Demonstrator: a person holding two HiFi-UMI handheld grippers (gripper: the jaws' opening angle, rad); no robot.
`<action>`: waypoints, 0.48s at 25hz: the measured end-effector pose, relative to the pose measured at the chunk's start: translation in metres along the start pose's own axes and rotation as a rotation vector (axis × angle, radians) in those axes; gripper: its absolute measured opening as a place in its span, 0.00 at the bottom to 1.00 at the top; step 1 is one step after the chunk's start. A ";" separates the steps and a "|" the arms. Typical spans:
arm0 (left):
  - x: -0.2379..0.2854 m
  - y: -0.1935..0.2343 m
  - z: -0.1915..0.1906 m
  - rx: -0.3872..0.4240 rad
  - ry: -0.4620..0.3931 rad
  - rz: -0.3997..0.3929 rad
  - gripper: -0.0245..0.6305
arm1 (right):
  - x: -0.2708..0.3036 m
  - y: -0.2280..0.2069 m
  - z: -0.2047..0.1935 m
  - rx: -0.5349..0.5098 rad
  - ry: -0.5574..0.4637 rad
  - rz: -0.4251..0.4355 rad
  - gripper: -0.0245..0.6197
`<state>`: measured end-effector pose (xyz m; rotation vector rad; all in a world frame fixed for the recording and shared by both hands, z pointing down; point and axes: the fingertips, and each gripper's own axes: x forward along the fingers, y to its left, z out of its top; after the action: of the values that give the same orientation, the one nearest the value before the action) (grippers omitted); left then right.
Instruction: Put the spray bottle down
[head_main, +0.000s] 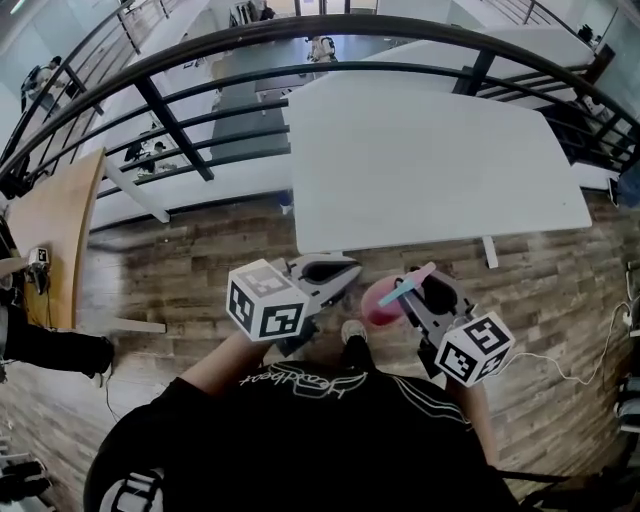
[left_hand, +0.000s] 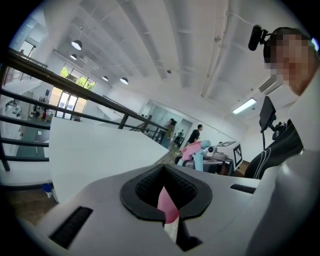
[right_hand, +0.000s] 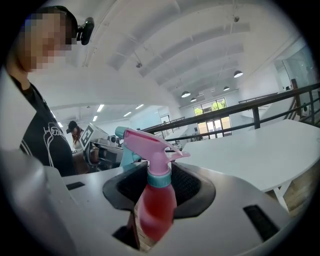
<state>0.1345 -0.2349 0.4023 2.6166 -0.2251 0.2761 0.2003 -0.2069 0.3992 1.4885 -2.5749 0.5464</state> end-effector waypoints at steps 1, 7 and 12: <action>0.007 0.008 0.004 -0.004 0.000 0.003 0.05 | 0.006 -0.010 0.003 -0.001 0.002 0.003 0.26; 0.042 0.047 0.014 -0.041 0.003 0.018 0.05 | 0.036 -0.057 0.010 0.008 0.028 0.024 0.26; 0.063 0.073 0.020 -0.071 0.004 0.033 0.05 | 0.057 -0.087 0.012 0.014 0.055 0.042 0.26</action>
<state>0.1827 -0.3146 0.4336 2.5444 -0.2723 0.2792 0.2471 -0.2968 0.4253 1.4067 -2.5704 0.6034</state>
